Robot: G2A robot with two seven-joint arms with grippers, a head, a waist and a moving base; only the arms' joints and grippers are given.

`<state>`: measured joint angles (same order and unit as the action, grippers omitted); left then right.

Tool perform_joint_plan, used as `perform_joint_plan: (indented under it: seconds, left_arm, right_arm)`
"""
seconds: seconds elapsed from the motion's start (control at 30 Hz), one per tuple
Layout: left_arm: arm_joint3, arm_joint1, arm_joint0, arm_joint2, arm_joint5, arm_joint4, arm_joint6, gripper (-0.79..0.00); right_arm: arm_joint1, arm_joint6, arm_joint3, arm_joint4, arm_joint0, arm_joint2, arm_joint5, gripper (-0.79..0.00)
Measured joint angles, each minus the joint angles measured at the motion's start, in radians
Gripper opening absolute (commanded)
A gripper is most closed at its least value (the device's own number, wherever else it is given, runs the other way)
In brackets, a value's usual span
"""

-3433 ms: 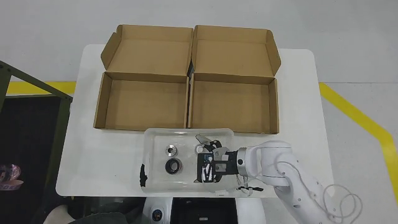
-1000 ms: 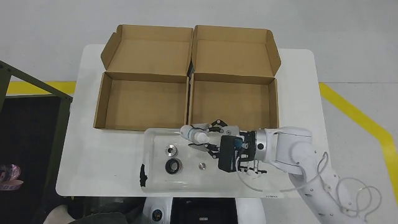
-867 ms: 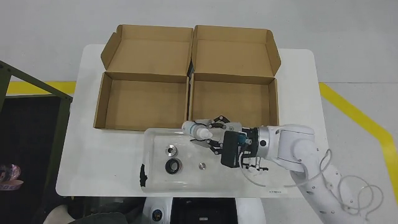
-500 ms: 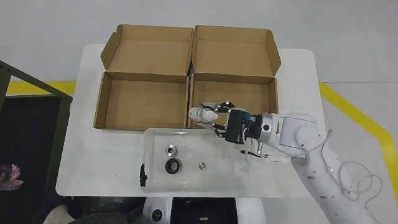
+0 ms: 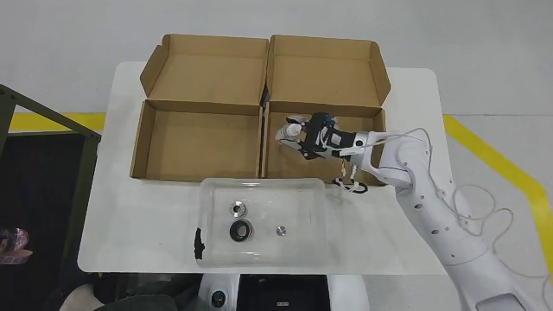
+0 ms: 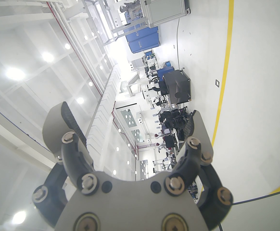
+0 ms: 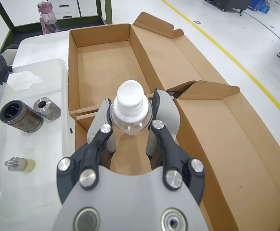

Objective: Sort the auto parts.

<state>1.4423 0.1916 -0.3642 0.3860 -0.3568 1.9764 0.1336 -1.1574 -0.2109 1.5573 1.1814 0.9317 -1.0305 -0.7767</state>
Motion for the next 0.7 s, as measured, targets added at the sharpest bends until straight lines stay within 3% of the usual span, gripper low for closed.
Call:
perform_joint_plan:
  seconds: [0.7]
  left_arm:
    - [0.0, 0.0, 0.0, 0.0, 0.0, 0.0, 0.0, 0.0]
  right_arm:
    - [-0.056, -0.026, -0.276, -0.016, -0.157, 0.134, 0.073, -0.785]
